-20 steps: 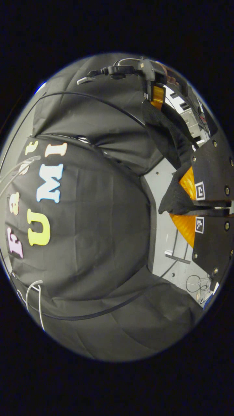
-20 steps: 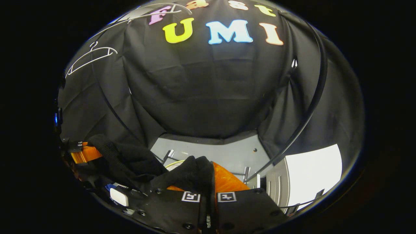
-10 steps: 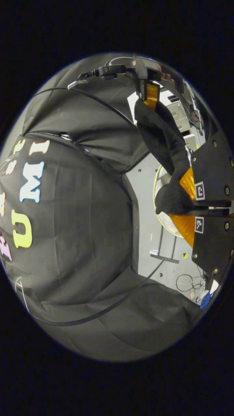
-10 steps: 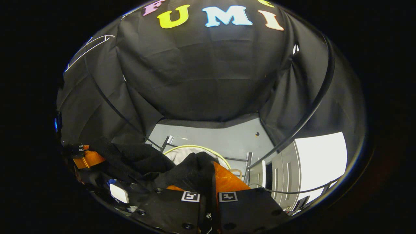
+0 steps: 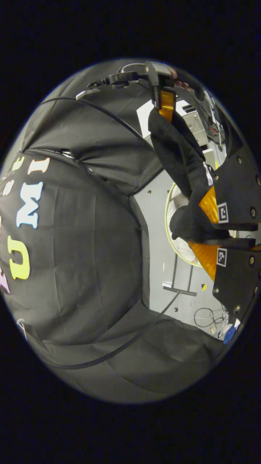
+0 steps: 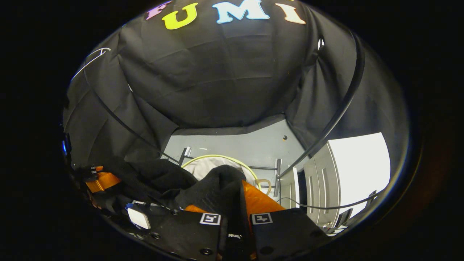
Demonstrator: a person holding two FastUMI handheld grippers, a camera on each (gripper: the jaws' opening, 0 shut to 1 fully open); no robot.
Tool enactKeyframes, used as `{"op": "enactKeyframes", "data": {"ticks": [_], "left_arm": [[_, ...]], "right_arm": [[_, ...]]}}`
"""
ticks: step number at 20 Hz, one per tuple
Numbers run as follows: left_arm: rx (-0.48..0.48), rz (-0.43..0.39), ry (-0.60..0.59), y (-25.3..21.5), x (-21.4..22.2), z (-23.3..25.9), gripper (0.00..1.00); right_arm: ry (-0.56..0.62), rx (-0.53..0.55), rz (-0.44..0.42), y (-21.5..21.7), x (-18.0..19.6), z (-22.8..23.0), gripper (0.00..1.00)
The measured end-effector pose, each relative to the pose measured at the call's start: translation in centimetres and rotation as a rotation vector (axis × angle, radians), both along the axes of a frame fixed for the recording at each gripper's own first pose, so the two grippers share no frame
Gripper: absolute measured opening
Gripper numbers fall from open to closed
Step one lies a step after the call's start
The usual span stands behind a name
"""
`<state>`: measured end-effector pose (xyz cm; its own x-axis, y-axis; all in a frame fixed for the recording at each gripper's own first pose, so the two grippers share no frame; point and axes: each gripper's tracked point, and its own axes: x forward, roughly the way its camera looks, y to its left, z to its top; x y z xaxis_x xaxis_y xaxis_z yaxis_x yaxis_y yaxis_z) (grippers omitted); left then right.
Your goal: Grasp the clothes on the hanger with both hands and then place them into the laundry hamper below.
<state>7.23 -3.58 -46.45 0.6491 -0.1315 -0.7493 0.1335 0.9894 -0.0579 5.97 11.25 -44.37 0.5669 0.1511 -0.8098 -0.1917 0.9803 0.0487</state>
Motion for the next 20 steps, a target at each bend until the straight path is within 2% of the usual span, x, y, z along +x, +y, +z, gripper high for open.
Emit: {"op": "enactKeyframes", "data": {"ticks": [1,3,7,8,12,15,16,17,18,20], "left_arm": [[-0.002,0.003,0.017,0.0,-0.5,-0.3,0.13],[0.009,0.012,0.047,0.2,-1.9,-0.8,0.41],[0.039,0.020,0.089,1.1,-3.8,-1.5,0.96],[0.058,0.028,0.084,1.8,-4.1,-1.5,0.96],[0.038,0.097,0.044,2.2,-5.4,1.0,0.96],[0.038,0.139,-0.029,1.9,-6.4,4.9,0.96],[0.052,0.152,-0.063,1.9,-6.7,6.6,0.96],[0.065,0.161,-0.104,1.8,-7.0,8.5,0.96],[0.073,0.167,-0.151,1.3,-7.3,10.9,0.96],[0.084,0.182,-0.263,0.0,-7.9,16.5,0.96]], "right_arm": [[0.015,0.006,0.006,0.1,-0.3,-0.3,0.17],[0.044,0.028,0.022,0.6,-1.2,-0.6,0.32],[0.057,0.028,0.045,0.5,-2.2,-0.3,0.88],[0.051,0.024,0.045,0.2,-2.4,-0.1,0.99],[-0.012,-0.010,0.027,-1.5,-2.5,2.2,0.99],[-0.104,-0.012,0.010,-3.0,-1.7,5.8,0.98],[-0.144,-0.012,0.009,-3.5,-1.5,7.3,0.99],[-0.190,-0.019,0.011,-4.1,-1.0,9.0,0.94],[-0.246,-0.028,0.012,-4.8,-0.5,11.1,0.98],[-0.371,-0.034,0.011,-6.0,0.3,15.7,0.98]]}}
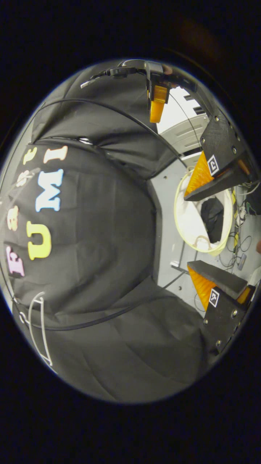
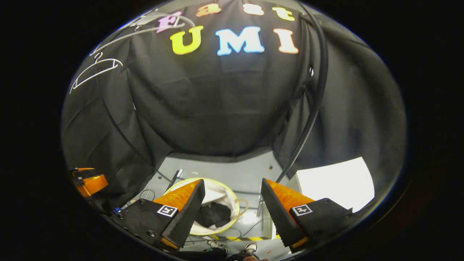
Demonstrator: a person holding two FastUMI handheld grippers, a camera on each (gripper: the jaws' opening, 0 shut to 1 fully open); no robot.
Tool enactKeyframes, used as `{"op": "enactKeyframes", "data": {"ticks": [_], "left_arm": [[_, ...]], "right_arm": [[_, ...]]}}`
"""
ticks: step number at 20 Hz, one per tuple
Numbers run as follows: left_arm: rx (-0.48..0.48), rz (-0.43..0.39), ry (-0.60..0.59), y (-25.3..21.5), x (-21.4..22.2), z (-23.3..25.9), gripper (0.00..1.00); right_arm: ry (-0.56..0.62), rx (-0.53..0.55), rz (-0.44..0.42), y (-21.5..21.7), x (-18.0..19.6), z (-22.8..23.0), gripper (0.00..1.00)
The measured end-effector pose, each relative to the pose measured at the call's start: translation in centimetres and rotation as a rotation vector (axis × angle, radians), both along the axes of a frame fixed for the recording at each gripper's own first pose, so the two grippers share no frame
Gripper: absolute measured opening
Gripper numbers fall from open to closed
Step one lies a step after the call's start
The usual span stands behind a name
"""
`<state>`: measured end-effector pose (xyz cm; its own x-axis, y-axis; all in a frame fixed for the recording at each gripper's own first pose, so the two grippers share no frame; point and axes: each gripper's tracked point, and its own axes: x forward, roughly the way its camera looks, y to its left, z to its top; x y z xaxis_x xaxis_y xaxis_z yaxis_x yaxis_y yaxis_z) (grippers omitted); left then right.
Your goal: Grasp the clothes on the hanger with both hands and then place them into the laundry hamper below.
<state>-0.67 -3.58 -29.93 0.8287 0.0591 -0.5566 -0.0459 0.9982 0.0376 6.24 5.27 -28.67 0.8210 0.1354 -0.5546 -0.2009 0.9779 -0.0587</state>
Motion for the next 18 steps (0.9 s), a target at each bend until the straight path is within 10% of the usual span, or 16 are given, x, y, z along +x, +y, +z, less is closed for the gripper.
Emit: {"op": "enactKeyframes", "data": {"ticks": [11,18], "left_arm": [[0.030,0.106,-0.601,-8.1,-3.6,29.2,0.95],[0.034,0.101,-0.754,-11.8,-8.1,35.6,0.95]], "right_arm": [[-0.554,0.132,0.090,-1.7,-3.5,23.8,0.98],[-0.698,0.192,0.101,-5.7,-7.5,29.1,0.97]]}}
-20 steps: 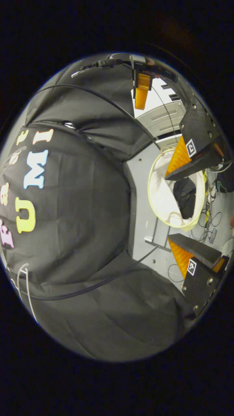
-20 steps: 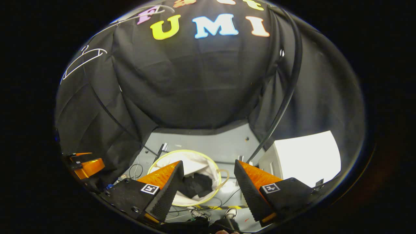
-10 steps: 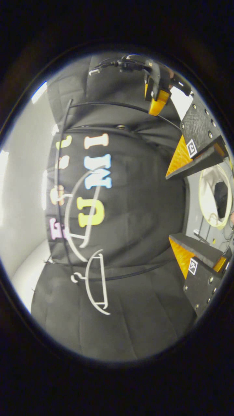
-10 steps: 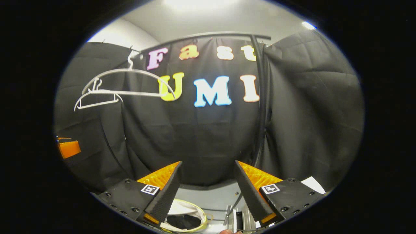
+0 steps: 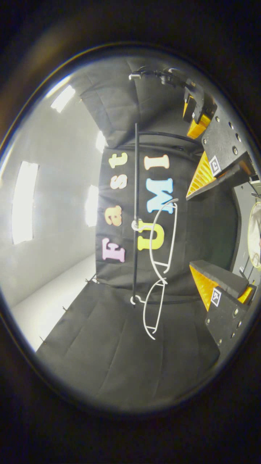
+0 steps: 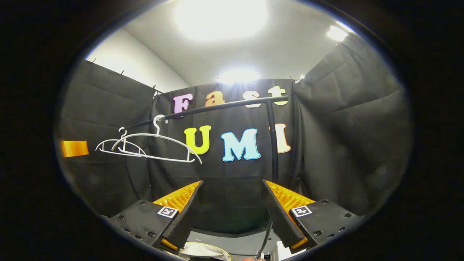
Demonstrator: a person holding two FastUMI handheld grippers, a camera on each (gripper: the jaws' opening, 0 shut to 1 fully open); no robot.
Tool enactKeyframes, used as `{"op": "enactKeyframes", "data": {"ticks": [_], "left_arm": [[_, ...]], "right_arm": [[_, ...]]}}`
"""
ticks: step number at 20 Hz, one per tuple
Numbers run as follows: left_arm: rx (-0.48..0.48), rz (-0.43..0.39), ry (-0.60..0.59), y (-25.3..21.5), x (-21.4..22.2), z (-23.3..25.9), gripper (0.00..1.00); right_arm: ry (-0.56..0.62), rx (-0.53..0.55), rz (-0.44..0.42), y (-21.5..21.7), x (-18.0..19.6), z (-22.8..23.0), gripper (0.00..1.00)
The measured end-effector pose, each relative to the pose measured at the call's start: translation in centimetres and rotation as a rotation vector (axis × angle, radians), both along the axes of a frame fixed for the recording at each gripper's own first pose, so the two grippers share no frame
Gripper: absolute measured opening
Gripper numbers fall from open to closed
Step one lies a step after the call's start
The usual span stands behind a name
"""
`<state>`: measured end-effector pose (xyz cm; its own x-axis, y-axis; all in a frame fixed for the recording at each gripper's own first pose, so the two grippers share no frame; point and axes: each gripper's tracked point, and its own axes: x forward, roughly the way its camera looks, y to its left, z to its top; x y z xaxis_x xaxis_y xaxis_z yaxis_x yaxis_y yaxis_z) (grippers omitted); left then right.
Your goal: Grasp the clothes on the hanger with both hands and then place them into the laundry hamper below.
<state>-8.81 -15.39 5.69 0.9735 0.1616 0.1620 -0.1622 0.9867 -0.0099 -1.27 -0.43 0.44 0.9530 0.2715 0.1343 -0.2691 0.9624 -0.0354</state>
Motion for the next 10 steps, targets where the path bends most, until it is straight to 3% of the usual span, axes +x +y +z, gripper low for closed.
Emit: {"op": "enactKeyframes", "data": {"ticks": [2,5,10], "left_arm": [[-0.003,0.010,0.011,-0.9,-1.3,-0.8,0.94],[-0.010,0.048,0.072,-1.0,-2.2,-3.5,0.94],[-0.003,0.042,0.099,-1.7,-2.7,-3.9,0.94]], "right_arm": [[0.017,-0.009,-0.008,-1.2,-0.8,-0.9,0.92],[0.104,-0.028,-0.009,-3.4,-2.1,-3.7,1.00],[0.165,-0.011,-0.042,-5.0,-2.2,-4.8,0.98]]}}
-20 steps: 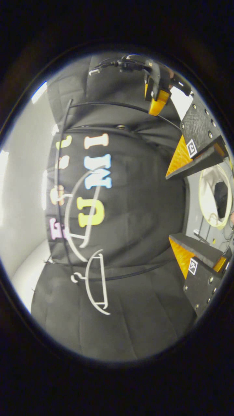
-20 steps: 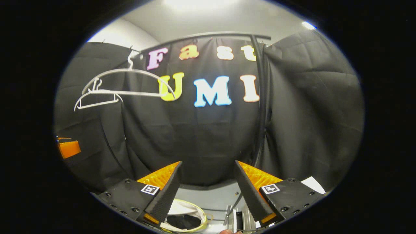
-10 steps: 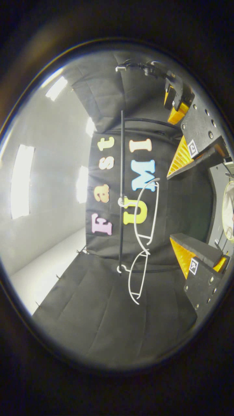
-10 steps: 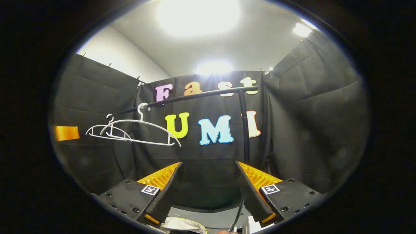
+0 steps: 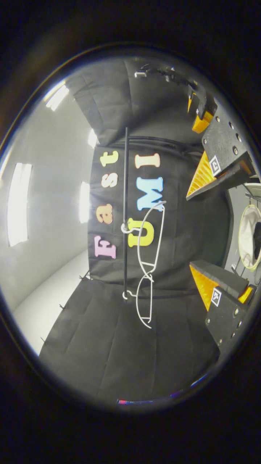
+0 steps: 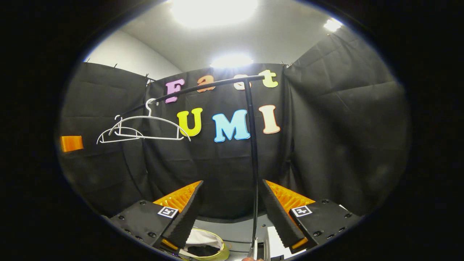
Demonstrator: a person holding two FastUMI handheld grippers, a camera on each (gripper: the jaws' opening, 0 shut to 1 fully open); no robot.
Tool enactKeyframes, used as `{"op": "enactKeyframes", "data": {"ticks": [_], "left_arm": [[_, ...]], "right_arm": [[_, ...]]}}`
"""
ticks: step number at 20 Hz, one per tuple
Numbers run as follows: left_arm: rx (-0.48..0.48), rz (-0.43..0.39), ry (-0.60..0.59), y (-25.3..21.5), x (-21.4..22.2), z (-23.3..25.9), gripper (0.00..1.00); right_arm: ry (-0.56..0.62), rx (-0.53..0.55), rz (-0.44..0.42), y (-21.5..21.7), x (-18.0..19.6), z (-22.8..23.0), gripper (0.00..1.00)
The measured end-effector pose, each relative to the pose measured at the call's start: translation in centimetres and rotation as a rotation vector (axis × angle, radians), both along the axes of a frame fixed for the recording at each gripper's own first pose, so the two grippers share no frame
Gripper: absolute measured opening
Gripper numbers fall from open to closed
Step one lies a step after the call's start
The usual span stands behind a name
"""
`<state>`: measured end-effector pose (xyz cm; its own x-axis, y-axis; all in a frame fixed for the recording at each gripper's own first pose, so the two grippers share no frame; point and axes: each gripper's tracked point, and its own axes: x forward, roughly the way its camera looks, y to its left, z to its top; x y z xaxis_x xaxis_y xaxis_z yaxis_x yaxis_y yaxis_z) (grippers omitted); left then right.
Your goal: Grasp the clothes on the hanger with both hands and then place them into the laundry hamper below.
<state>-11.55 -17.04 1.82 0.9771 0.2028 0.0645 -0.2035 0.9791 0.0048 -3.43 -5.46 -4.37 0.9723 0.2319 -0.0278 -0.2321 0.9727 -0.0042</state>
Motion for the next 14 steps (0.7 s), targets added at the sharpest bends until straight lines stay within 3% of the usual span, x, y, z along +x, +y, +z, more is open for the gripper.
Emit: {"op": "enactKeyframes", "data": {"ticks": [14], "left_arm": [[0.011,-0.029,0.035,3.4,3.2,-0.9,0.95]], "right_arm": [[-0.003,-0.019,0.019,5.5,1.8,1.1,0.97]]}}
